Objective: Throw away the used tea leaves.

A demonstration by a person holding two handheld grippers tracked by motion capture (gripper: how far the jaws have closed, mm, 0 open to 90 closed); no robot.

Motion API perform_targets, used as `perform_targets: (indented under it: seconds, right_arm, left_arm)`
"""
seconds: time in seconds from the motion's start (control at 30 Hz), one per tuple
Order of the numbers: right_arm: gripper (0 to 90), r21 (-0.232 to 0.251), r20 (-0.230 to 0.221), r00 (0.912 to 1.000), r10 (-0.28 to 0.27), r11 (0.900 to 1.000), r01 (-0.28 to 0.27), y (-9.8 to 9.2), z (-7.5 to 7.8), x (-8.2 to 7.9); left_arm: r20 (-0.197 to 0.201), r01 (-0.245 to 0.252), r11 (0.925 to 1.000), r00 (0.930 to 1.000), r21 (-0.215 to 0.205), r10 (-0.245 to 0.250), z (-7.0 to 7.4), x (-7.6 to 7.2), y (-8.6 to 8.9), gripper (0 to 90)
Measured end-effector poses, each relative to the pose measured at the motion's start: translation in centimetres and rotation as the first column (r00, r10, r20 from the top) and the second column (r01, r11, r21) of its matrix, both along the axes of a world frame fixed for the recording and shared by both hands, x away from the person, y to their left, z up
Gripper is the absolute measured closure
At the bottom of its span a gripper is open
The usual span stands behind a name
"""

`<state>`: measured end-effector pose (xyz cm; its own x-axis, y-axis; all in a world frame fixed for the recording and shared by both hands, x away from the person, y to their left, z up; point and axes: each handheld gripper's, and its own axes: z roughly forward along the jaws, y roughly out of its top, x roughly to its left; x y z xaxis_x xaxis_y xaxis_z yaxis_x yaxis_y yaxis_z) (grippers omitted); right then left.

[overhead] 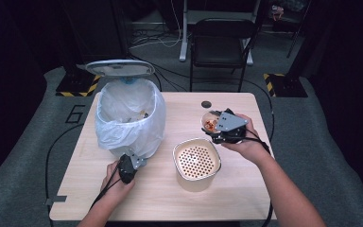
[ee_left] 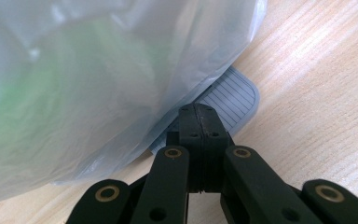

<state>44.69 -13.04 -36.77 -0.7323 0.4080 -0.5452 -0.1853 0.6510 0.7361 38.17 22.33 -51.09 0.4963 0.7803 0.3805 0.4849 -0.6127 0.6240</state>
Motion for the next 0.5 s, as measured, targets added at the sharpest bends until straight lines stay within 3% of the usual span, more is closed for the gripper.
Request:
perform_targets:
  seconds: [0.17, 0.33, 0.4, 0.5]
  right_arm:
    - [34.7, -0.055, 0.095, 0.9949, 0.033, 0.998, -0.028, 0.8, 0.0, -1.3]
    - [34.9, -0.126, 0.183, 0.9807, 0.07, 0.991, -0.047, 1.5, -0.1, -2.5]
    - [34.9, -0.144, 0.197, 0.9776, 0.075, 0.988, -0.046, 1.7, -0.3, -3.0]
    - [35.0, -0.198, 0.267, 0.9584, 0.102, 0.979, -0.049, 2.1, -0.5, -3.9]
  left_arm:
    - [0.001, -0.001, 1.0, 1.0, 0.0, 0.001, 0.0, 0.0, 0.0, 90.0]
    - [0.001, -0.001, 1.0, 1.0, 0.002, 0.001, 0.0, 0.0, 0.0, 90.0]
    - [-0.003, -0.002, 1.0, 1.0, 0.003, 0.002, 0.0, 0.0, 0.0, 90.0]
    - [-0.002, -0.004, 1.0, 1.0, 0.003, 0.004, 0.0, 0.0, 0.0, 90.0]
